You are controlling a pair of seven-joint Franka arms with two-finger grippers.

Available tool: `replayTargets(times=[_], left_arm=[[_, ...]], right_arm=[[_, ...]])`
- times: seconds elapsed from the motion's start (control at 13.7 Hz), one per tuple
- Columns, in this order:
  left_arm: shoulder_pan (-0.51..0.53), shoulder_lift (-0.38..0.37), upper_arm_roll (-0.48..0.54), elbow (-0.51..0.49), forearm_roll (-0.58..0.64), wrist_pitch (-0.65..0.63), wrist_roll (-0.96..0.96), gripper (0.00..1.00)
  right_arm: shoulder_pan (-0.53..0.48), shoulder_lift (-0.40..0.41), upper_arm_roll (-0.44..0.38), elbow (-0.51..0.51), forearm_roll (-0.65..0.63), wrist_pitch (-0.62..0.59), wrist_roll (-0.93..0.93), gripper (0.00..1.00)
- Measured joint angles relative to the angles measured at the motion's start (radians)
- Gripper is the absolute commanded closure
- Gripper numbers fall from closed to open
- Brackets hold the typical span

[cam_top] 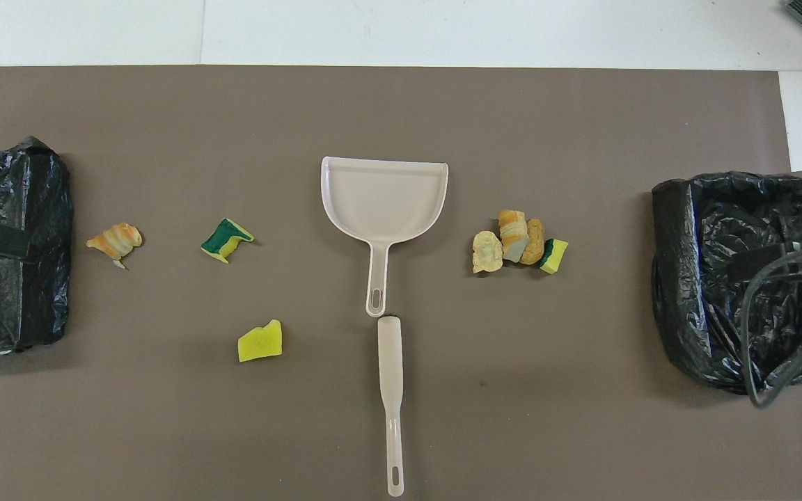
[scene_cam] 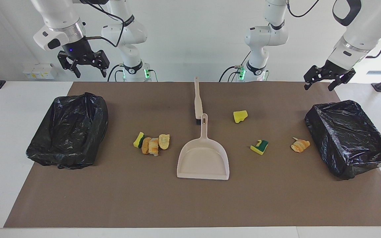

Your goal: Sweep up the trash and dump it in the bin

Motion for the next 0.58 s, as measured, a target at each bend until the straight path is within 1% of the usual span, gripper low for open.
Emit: replayTargets(times=[0.44,0.58], left_arm=[[0.003,-0.006,-0.006,-0.001,0.000,-0.001,0.007,0.00],[-0.003,-0.012,-0.018,-0.013,0.000,-0.003,0.066,0.00]], right_arm=[[0.000,-0.002,-0.001,-0.004,0.000,-0.005,-0.012,0.00],[0.000,-0.010,-0.001,-0.022,0.000,-0.005,-0.012,0.00]])
